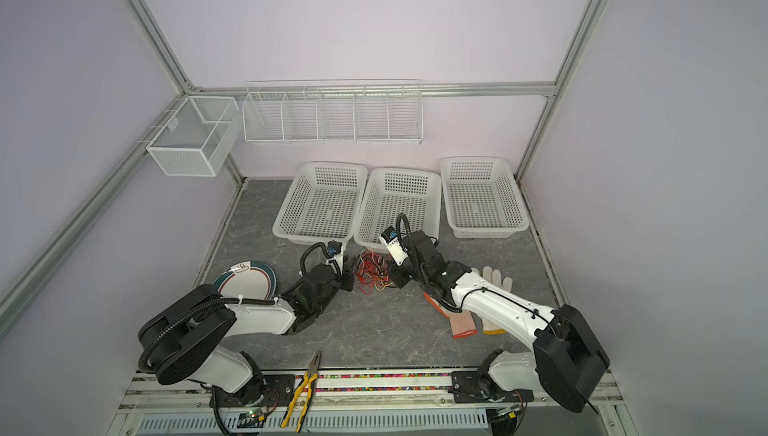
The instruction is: Untangle the cables
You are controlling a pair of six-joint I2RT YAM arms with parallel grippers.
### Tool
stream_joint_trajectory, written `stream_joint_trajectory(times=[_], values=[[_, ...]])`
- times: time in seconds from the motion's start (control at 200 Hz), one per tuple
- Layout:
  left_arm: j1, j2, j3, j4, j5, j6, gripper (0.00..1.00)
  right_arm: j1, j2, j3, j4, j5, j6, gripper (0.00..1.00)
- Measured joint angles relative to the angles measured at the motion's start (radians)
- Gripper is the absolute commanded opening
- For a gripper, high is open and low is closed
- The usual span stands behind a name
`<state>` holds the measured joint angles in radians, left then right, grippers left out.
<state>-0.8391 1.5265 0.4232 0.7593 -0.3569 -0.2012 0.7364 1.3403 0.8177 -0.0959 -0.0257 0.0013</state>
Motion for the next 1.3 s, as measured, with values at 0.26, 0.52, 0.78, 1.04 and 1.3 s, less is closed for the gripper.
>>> stream_joint_trajectory(times=[0.26,0.52,0.78,1.04,1.3], values=[[0.0,-0.01,-0.03,0.013,-0.002,-0.022,0.29,0.005,0.103,-0.008,0.022,-0.014,-0.037,0.24],[0.0,-0.016,-0.031,0.013,-0.008,-0.031,0.29,0.009,0.154,-0.008,0.091,-0.033,0.002,0.45],[0.0,-0.016,-0.037,0.014,-0.011,-0.031,0.29,0.011,0.267,0.019,0.171,-0.032,0.043,0.19],[-0.001,-0.049,-0.048,0.014,-0.017,-0.042,0.59,0.011,0.238,0.022,0.186,-0.048,0.061,0.07],[-0.004,-0.067,-0.047,0.014,-0.007,-0.024,0.83,0.014,0.037,0.11,0.108,-0.192,0.047,0.07]])
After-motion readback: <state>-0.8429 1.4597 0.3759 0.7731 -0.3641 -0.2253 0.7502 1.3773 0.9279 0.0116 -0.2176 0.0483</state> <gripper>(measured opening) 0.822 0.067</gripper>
